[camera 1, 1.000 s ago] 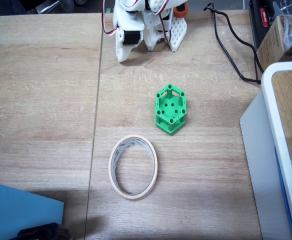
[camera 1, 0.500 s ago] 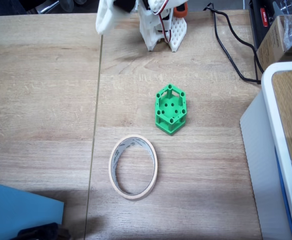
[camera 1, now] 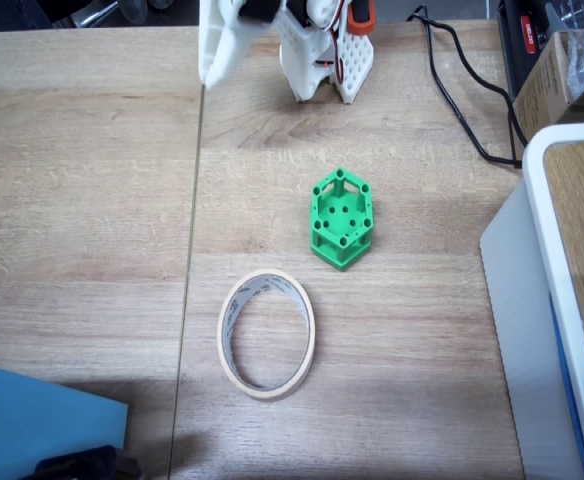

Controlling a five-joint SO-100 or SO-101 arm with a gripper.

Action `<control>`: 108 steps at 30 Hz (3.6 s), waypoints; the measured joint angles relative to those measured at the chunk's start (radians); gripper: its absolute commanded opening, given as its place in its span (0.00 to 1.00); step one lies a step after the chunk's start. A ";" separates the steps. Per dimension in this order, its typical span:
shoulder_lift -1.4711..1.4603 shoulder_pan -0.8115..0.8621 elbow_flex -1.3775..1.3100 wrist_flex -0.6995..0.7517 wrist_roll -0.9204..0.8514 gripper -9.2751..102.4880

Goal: Grasp a component and put it in the bin.

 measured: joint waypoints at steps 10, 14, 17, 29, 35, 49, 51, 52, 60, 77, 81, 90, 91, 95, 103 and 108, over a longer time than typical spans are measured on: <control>-0.158 -0.081 -0.061 0.000 0.000 0.15; -0.161 -0.117 -0.061 0.000 0.000 0.20; -0.178 -0.155 -0.061 0.000 0.000 0.23; -0.405 -0.307 -0.126 0.000 0.003 0.26; -0.511 -0.420 -0.285 0.000 0.138 0.26; -0.719 -0.595 -0.396 0.000 0.342 0.26; -0.741 -0.607 -0.396 0.000 0.342 0.26; -0.753 -0.615 -0.396 0.000 0.339 0.26; -0.807 -0.626 -0.405 0.000 0.156 0.26; -0.945 -0.637 -0.413 -0.002 -0.075 0.26; -0.945 -0.676 -0.413 -0.009 -0.075 0.26; -0.945 -0.782 -0.413 -0.011 -0.075 0.26; -0.945 -0.790 -0.413 -0.011 -0.075 0.26; -0.945 -0.793 -0.413 -0.011 -0.075 0.26; -1.011 -0.788 -0.413 -0.015 -0.075 0.26; -1.066 -0.788 -0.413 -0.021 -0.075 0.26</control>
